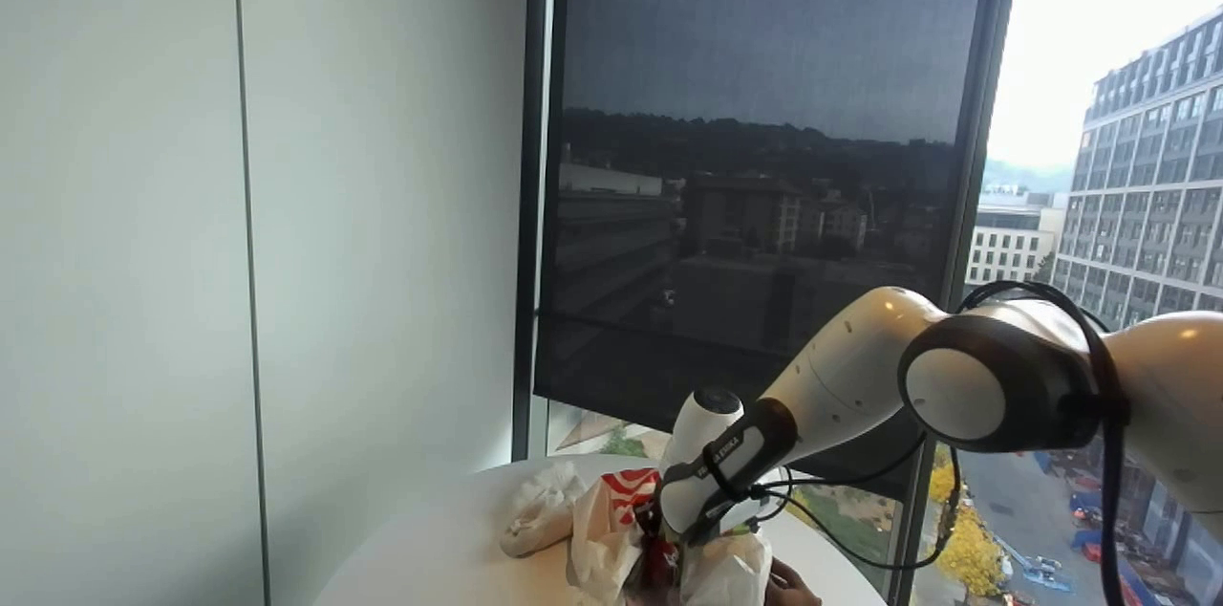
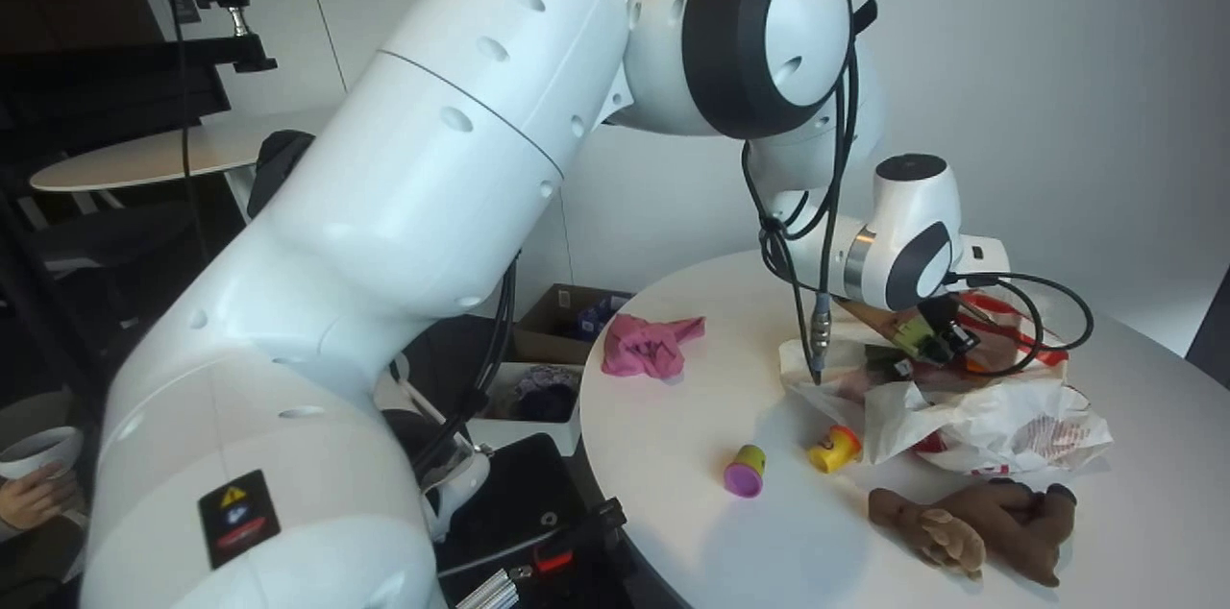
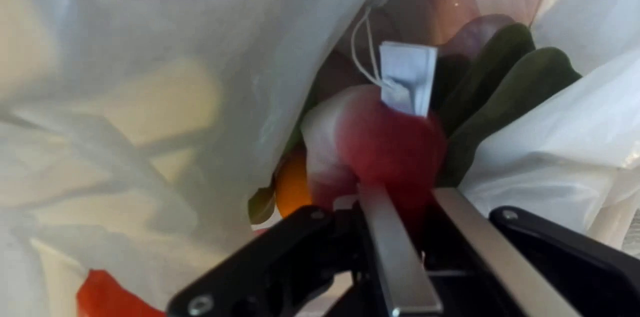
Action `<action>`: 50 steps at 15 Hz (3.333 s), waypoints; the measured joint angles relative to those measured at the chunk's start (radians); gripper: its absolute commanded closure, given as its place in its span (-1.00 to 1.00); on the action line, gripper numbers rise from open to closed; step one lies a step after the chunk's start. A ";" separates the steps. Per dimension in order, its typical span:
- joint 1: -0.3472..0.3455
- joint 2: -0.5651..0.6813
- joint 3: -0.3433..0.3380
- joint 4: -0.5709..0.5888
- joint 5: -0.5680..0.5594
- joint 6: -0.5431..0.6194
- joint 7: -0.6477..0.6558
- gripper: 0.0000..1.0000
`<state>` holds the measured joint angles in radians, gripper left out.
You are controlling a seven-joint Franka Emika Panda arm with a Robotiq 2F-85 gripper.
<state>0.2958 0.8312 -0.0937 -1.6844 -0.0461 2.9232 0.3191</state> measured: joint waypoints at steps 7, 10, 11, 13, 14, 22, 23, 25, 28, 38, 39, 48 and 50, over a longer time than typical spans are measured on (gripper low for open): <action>0.154 0.040 -0.174 -0.006 -0.003 0.070 0.065 -0.57; 0.165 0.024 -0.141 -0.030 -0.003 0.066 0.062 -0.98; 0.167 0.010 -0.126 -0.044 -0.003 0.063 0.061 -1.00; 0.172 -0.030 -0.104 -0.079 -0.003 0.048 0.057 -1.00; 0.174 -0.054 -0.095 -0.100 -0.003 0.039 0.054 -1.00; 0.050 -0.286 0.163 -0.282 0.002 -0.165 -0.132 -1.00; 0.028 -0.302 0.207 -0.304 0.005 -0.180 -0.171 -1.00; -0.006 -0.323 0.290 -0.346 0.020 -0.194 -0.253 -1.00; -0.020 -0.325 0.394 -0.393 0.034 -0.201 -0.351 -1.00; 0.015 -0.226 0.556 -0.414 0.066 -0.302 -0.513 -1.00; 0.031 -0.214 0.544 -0.413 0.045 -0.292 -0.514 -1.00; 0.303 -0.144 0.284 -0.372 -0.254 -0.081 -0.394 -1.00; 0.374 -0.134 0.213 -0.344 -0.289 -0.059 -0.340 -1.00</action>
<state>0.6700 0.6975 0.1193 -2.0280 -0.3355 2.8646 -0.0213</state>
